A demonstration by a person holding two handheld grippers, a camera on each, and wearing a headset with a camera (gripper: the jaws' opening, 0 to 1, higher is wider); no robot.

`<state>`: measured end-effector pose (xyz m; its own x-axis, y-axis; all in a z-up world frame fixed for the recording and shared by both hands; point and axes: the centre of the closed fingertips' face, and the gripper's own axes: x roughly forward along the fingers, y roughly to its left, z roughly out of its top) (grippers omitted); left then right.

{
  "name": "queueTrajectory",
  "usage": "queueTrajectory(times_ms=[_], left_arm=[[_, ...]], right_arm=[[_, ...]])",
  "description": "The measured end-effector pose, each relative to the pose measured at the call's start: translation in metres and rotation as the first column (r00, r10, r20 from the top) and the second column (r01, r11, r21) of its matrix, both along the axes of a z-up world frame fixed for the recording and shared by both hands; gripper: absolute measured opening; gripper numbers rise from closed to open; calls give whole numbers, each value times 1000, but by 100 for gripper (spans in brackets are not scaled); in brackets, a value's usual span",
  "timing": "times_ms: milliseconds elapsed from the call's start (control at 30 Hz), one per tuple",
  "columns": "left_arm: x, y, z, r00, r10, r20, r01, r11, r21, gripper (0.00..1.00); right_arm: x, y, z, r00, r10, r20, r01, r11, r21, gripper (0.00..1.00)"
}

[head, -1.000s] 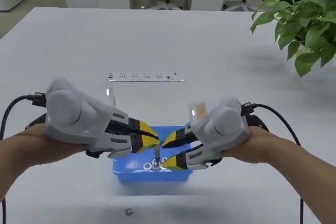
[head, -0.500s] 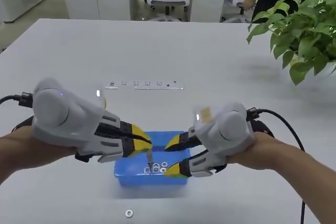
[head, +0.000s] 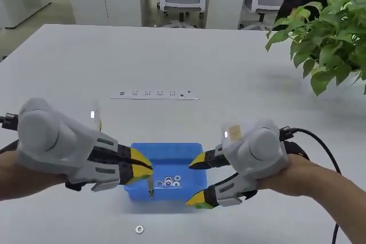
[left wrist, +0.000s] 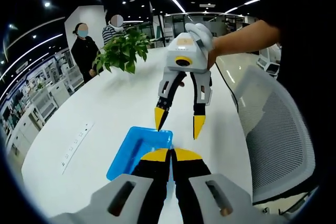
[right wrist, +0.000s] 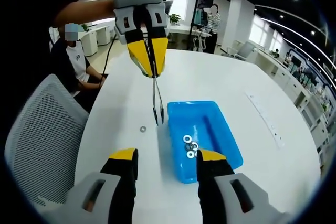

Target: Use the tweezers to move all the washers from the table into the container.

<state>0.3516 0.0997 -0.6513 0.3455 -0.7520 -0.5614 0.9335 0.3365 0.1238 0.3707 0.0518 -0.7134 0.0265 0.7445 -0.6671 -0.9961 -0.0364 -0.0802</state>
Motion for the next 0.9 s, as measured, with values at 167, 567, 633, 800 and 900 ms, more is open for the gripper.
queueTrajectory(times_ms=[167,567,633,800,900], left_arm=[[-8,1,-7,1000,-2,-1,2,1000,3,6],[-19,10,-25,1000,19,-21,-18,1000,14,6],[-20,11,-25,999,23,-23,-22,1000,11,6],[-21,13,-28,999,34,-26,-33,999,4,6],[-21,14,-29,999,34,-30,-34,999,9,6]], right_arm=[[-4,-5,-1,1000,-17,-14,18,1000,9,53],[-15,-14,-9,996,-64,-55,65,998,16,65],[-17,-15,-11,996,-64,-58,65,998,12,65],[-19,-15,-11,996,-66,-61,67,998,12,65],[-19,-15,-11,996,-67,-62,68,998,11,65]])
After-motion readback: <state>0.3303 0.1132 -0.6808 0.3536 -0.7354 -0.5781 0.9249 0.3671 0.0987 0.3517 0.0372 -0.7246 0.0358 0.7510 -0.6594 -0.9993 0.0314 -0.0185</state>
